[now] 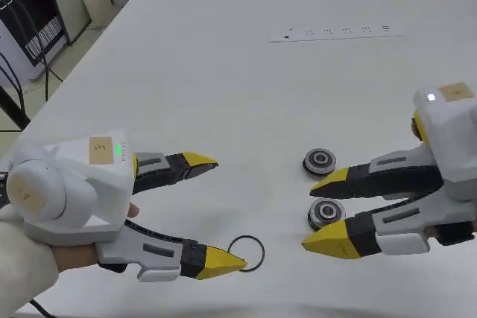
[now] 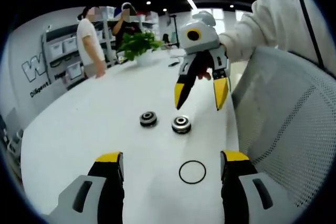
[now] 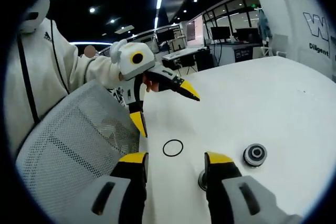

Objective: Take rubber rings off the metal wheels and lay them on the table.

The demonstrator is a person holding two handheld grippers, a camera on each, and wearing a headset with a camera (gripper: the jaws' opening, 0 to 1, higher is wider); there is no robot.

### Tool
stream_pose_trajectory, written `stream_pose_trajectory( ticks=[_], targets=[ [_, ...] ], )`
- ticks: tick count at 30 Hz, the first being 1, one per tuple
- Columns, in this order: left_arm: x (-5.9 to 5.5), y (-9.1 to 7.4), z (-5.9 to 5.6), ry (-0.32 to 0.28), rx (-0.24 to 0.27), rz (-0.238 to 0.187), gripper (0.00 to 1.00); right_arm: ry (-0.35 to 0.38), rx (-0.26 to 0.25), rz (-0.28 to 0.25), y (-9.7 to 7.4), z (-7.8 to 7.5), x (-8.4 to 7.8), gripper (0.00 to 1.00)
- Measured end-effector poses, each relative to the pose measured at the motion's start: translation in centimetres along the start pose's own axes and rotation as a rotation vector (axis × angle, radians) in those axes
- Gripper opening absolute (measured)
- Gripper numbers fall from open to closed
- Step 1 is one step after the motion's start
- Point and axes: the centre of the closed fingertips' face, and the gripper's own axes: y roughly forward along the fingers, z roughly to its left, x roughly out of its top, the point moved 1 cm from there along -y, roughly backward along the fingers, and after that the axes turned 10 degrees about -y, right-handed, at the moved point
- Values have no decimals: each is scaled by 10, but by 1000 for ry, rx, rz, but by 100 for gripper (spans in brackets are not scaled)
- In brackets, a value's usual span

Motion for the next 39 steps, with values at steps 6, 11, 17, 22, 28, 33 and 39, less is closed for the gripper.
stream_pose_trajectory(
  ticks=[6,11,17,22,28,33,39],
  targets=[
    [11,4,-2,11,-16,-14,76,7,-53,-24,-19,-8,0,42],
    [18,7,-6,28,-31,-15,76,20,-101,-55,-35,-16,0,42],
    [29,13,-10,34,-46,-29,75,33,-152,-68,-51,-24,-7,42],
    [42,21,-12,39,-55,-51,75,56,-185,-66,-59,-31,-17,42],
    [53,30,-12,54,-73,-72,75,63,-212,-55,-64,-39,-27,41],
    [57,35,-14,66,-87,-74,74,80,-226,-48,-66,-43,-35,41],
    [57,43,-18,79,-111,-61,74,90,-230,-29,-63,-43,-46,40]
  ],
)
